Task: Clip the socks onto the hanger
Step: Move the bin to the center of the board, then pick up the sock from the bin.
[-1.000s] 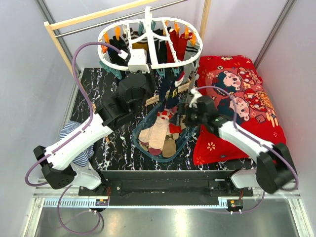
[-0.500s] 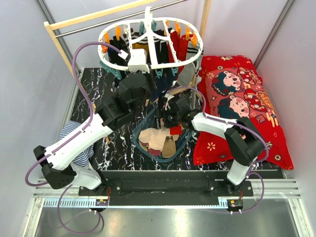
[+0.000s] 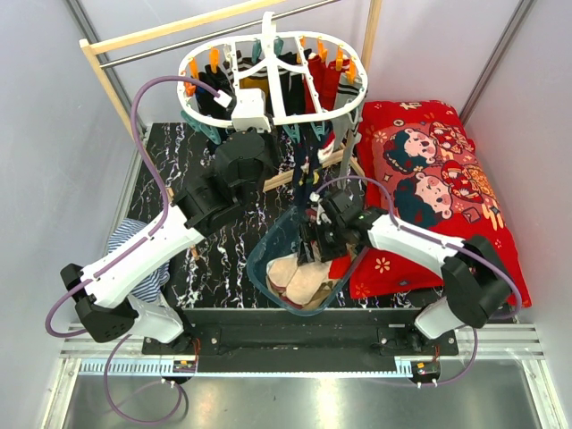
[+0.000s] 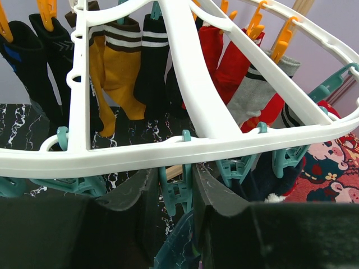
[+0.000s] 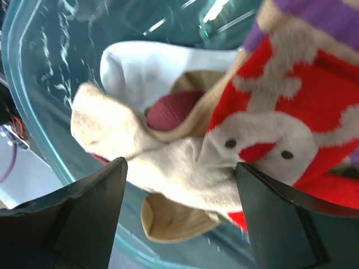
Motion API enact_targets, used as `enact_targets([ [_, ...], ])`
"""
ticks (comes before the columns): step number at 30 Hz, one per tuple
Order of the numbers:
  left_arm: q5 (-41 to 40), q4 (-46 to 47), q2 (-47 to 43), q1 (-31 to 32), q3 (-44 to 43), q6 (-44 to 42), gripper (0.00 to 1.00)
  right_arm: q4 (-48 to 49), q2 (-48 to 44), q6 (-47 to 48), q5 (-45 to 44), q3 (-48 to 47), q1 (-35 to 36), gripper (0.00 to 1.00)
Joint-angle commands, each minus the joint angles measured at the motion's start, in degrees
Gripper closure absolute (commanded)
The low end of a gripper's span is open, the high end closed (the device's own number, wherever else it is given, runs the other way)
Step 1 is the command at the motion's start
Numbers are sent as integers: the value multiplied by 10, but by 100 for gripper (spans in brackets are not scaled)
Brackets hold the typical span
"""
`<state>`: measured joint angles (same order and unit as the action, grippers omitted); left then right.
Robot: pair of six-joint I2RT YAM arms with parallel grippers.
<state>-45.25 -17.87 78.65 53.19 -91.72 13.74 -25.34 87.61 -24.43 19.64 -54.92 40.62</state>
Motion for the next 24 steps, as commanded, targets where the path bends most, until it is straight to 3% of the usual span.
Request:
enact_targets([
  [1, -2, -7, -5, 1, -1, -7, 100, -84, -62, 0, -48, -9, 5, 13],
  [5, -6, -8, -6, 1, 0, -11, 100, -74, -104, -29, -157, -45, 4, 10],
  [6, -6, -9, -7, 1, -1, -11, 100, -70, -115, -46, -208, -46, 5, 1],
  [9, -6, -8, -7, 1, 1, -10, 100, -55, -127, -84, -280, -39, 4, 0],
  [15, -4, -8, -7, 1, 1, -8, 100, -45, -106, -165, -331, -42, 4, 0],
  [17, -4, -6, -7, 1, 1, -8, 100, -30, -92, -177, -324, -43, 3, 7],
  [20, -4, -5, -8, 0, 1, -8, 100, -25, -70, -208, -326, -48, 4, 29],
  [24, -4, -6, -10, 0, 2, -7, 100, -13, -44, -236, -328, -48, 4, 43],
])
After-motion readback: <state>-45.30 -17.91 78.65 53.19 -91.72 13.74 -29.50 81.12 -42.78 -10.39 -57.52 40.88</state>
